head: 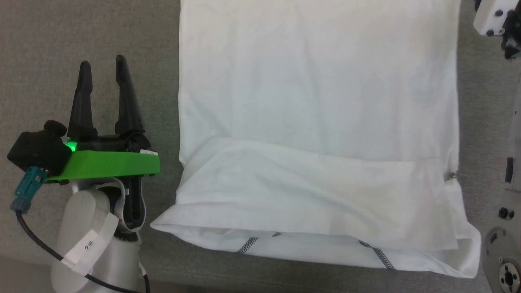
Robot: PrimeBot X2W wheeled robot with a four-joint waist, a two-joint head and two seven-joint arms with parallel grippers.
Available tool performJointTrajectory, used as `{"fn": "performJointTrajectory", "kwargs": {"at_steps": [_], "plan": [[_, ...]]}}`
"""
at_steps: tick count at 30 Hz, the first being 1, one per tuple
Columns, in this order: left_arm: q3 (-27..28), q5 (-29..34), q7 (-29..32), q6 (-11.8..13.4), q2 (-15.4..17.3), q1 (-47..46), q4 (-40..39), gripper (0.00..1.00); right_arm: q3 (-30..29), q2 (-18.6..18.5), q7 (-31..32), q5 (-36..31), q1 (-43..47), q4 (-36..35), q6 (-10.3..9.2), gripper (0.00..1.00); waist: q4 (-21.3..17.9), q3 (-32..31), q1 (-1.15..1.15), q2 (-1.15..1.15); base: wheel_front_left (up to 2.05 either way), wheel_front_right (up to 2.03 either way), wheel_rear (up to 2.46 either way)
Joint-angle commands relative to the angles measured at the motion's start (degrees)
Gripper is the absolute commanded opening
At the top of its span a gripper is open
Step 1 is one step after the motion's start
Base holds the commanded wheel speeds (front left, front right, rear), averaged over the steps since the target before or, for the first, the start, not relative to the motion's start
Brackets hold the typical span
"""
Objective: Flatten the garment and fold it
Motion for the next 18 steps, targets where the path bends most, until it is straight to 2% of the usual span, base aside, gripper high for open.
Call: {"fn": "performJointTrajectory", "kwargs": {"at_steps": [1,4,9,16,17,18], "plan": [[0.54,0.69,-0.20,-0.73,-0.54,-0.96,-0.22,1.00,0.45,0.07,1.77,-1.74,-1.08,1.36,-0.08,1.00,3.34,3.73,-0.01,0.00,0.00,0.00,0.00],[0.85,1.51,-0.20,-1.69,-1.38,-1.31,-0.13,1.00,0.37,-0.05,4.47,-4.87,-2.91,3.18,-0.08,1.00,4.15,4.63,-0.01,0.00,0.00,0.00,0.00],[1.28,2.29,-0.20,-3.06,-2.46,-2.01,0.07,1.00,0.35,-0.17,5.49,-8.70,-4.56,4.69,-0.08,1.00,5.30,6.03,-0.01,0.00,0.00,0.00,0.00],[1.84,2.59,-0.20,-4.18,-3.14,-2.47,1.18,1.00,0.70,-0.93,5.68,-9.81,-4.29,6.14,-0.08,1.00,5.58,6.79,-0.01,0.00,0.00,0.00,0.00],[1.88,2.58,-0.20,-4.32,-3.19,-2.47,1.59,1.00,0.84,-0.91,5.76,-9.64,-4.27,6.25,-0.08,0.31,5.44,6.74,-0.01,0.00,0.00,0.00,0.00],[1.87,2.62,-0.20,-4.43,-3.22,-2.51,1.90,1.00,0.91,-0.91,5.57,-9.43,-4.35,6.22,-0.08,0.00,5.29,6.64,-0.01,0.00,0.00,0.00,0.00]]}}
